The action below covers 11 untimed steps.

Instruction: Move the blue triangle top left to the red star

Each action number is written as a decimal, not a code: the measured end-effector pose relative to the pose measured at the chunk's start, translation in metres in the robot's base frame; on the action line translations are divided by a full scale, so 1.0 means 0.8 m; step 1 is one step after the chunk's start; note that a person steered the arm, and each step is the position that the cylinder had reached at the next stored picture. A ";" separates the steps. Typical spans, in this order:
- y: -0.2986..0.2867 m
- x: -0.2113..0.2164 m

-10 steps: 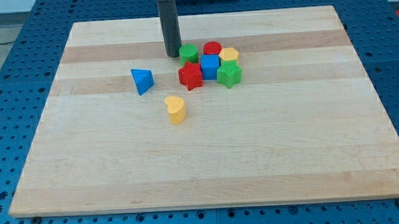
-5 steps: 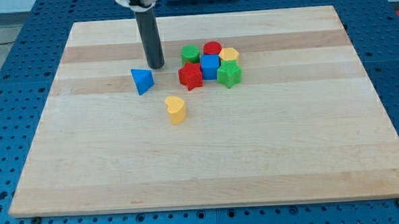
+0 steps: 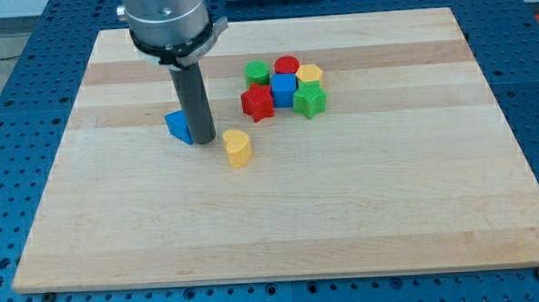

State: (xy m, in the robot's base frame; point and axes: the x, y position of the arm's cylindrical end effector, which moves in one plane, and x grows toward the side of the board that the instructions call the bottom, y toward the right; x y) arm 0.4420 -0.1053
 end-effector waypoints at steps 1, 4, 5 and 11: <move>-0.024 0.021; -0.055 -0.013; -0.053 -0.028; -0.020 -0.068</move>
State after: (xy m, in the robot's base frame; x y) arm 0.3873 -0.1215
